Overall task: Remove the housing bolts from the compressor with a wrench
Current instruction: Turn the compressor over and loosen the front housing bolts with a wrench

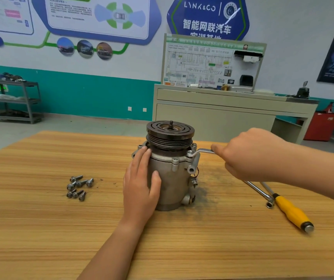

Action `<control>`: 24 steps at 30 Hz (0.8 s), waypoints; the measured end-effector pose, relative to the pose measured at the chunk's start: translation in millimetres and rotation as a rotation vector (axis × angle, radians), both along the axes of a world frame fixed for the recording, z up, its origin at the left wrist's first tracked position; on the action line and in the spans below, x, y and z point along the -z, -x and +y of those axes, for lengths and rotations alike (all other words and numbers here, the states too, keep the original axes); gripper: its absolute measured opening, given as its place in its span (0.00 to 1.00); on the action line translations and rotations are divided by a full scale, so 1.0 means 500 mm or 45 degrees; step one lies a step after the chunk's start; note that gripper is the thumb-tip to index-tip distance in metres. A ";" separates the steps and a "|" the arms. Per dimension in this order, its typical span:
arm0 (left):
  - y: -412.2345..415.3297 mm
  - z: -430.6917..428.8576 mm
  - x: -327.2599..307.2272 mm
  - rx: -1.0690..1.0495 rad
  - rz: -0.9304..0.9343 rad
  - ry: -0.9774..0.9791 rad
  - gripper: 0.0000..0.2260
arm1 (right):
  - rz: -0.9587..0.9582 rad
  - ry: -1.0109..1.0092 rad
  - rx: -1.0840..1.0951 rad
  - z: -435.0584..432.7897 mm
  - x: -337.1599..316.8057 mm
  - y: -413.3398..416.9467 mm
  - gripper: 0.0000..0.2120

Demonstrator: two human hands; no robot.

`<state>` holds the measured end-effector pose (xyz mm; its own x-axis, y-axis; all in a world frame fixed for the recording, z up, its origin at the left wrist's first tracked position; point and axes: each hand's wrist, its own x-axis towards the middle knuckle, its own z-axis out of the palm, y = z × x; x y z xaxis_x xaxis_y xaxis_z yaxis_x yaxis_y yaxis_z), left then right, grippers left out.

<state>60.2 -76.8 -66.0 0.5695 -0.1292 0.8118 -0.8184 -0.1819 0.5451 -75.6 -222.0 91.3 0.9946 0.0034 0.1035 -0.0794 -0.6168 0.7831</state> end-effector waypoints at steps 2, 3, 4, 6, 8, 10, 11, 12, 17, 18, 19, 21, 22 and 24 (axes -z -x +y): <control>0.002 0.002 -0.001 0.006 0.005 -0.009 0.22 | 0.000 0.022 0.031 -0.010 -0.002 -0.010 0.19; 0.003 0.003 -0.001 0.009 0.007 -0.011 0.22 | -0.010 0.035 0.039 -0.014 -0.002 -0.015 0.21; 0.004 0.003 -0.002 0.012 0.009 -0.013 0.22 | -0.023 0.042 0.051 -0.020 -0.001 -0.021 0.22; 0.005 0.003 -0.003 0.014 0.013 -0.015 0.22 | -0.075 0.008 0.059 -0.042 0.010 -0.037 0.20; 0.004 0.003 -0.002 0.011 0.009 -0.017 0.22 | -0.194 -0.077 0.019 -0.068 0.030 -0.055 0.17; 0.002 0.003 -0.001 0.006 0.000 -0.014 0.22 | -0.367 -0.134 -0.126 -0.088 0.057 -0.076 0.15; 0.000 0.003 0.000 0.001 -0.002 -0.012 0.22 | -0.483 -0.207 -0.215 -0.093 0.074 -0.088 0.15; -0.001 0.003 0.001 -0.003 -0.004 -0.008 0.22 | -0.586 -0.322 -0.301 -0.089 0.087 -0.098 0.15; -0.004 -0.002 0.003 -0.020 -0.014 -0.001 0.22 | -0.654 -0.551 -0.436 -0.059 0.107 -0.146 0.14; -0.004 -0.002 0.002 -0.019 -0.008 -0.002 0.22 | -0.634 -0.550 -0.406 -0.060 0.102 -0.142 0.14; -0.004 -0.002 0.003 -0.020 -0.007 -0.004 0.22 | -0.666 -0.538 -0.382 -0.067 0.098 -0.135 0.13; -0.003 -0.002 0.002 -0.025 -0.011 -0.004 0.22 | -0.781 -0.607 -0.283 -0.080 0.090 -0.110 0.09; -0.002 -0.002 0.002 -0.027 -0.009 -0.004 0.23 | -0.839 -0.728 -0.239 -0.081 0.087 -0.093 0.10; 0.000 -0.001 0.000 -0.030 -0.002 -0.006 0.24 | -0.903 -1.008 -0.243 -0.073 0.083 -0.056 0.13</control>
<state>60.4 -77.5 -66.1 0.5710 -0.1194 0.8122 -0.8148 -0.2038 0.5428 -47.8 -258.4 50.0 0.6972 -0.1690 0.6967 -0.2070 -0.9779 -0.0300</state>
